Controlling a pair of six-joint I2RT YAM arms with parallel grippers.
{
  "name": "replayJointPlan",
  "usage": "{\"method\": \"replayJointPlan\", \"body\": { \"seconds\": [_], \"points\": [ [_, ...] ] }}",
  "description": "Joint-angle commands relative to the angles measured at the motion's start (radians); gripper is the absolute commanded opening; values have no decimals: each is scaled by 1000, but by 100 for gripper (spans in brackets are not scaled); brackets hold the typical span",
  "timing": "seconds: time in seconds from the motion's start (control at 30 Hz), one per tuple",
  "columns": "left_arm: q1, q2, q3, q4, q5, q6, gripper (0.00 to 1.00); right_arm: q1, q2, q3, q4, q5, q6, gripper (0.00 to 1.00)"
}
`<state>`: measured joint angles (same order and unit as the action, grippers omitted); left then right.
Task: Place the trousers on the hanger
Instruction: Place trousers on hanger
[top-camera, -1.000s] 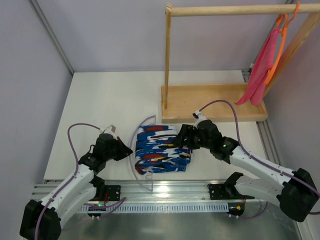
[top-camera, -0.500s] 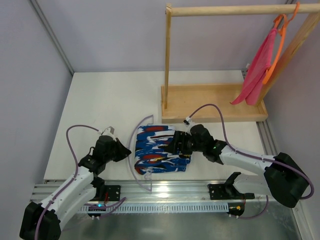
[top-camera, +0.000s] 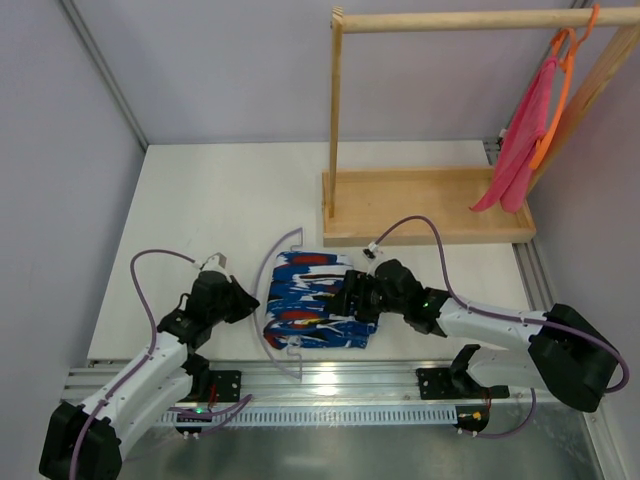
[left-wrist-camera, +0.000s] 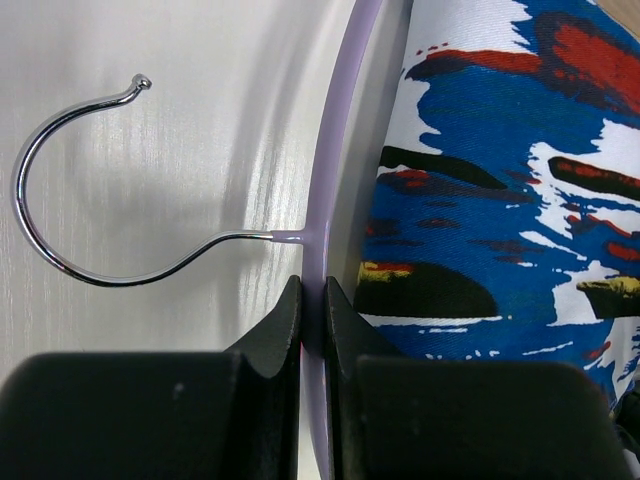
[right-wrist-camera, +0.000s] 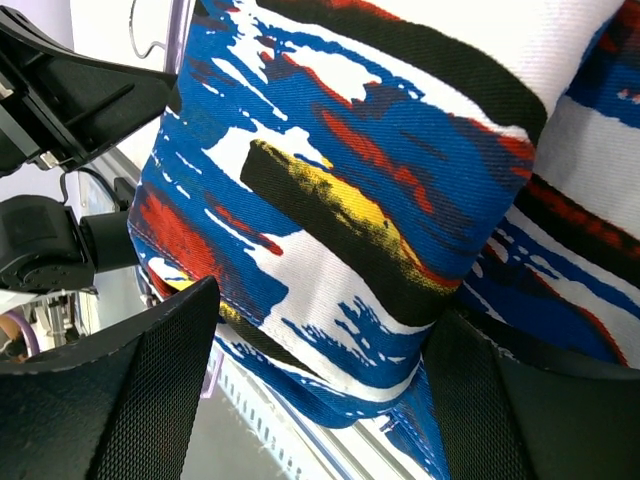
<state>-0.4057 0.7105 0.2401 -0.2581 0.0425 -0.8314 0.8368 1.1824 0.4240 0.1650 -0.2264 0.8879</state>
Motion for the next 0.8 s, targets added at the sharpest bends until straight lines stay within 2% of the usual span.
{"method": "replayJointPlan", "body": {
  "seconds": [0.0, 0.1, 0.17, 0.2, 0.27, 0.3, 0.37, 0.4, 0.5, 0.53, 0.67, 0.73, 0.77],
  "points": [
    [-2, -8, 5, 39, -32, -12, 0, 28, -9, 2, -10, 48, 61, 80],
    [-2, 0, 8, 36, -27, -11, 0, 38, 13, -34, 42, 82, 91, 79],
    [-2, -3, 10, 30, -29, -9, 0, 39, 17, -41, 53, 81, 88, 69],
    [-2, -5, 11, 26, -32, -8, 0, 39, 11, -31, 30, 76, 74, 36],
    [-2, 0, 16, 4, -45, -8, 0, 39, -16, 21, -33, 75, 54, 9],
    [-4, 19, 19, -18, -81, -9, 0, 39, -64, 42, -130, 76, 46, 4],
    [-2, 67, 44, -47, -102, -12, 0, 67, -134, 85, -310, 149, 54, 4],
    [-2, 129, 48, -49, -108, -20, 0, 82, -192, 81, -347, 177, 78, 4],
    [-2, 200, 83, -72, -150, -26, 0, 130, -277, -49, -429, 303, 199, 4],
    [-2, 199, 88, -79, -167, -31, 0, 137, -335, -150, -424, 327, 271, 4],
    [-4, 136, 81, -86, -211, -37, 0, 176, -464, -310, -387, 378, 370, 4],
    [-2, 109, 73, -72, -207, -37, 0, 174, -487, -314, -410, 406, 368, 11],
    [-2, 103, 67, -61, -198, -34, 0, 174, -487, -304, -427, 423, 343, 20]
  ]
}}
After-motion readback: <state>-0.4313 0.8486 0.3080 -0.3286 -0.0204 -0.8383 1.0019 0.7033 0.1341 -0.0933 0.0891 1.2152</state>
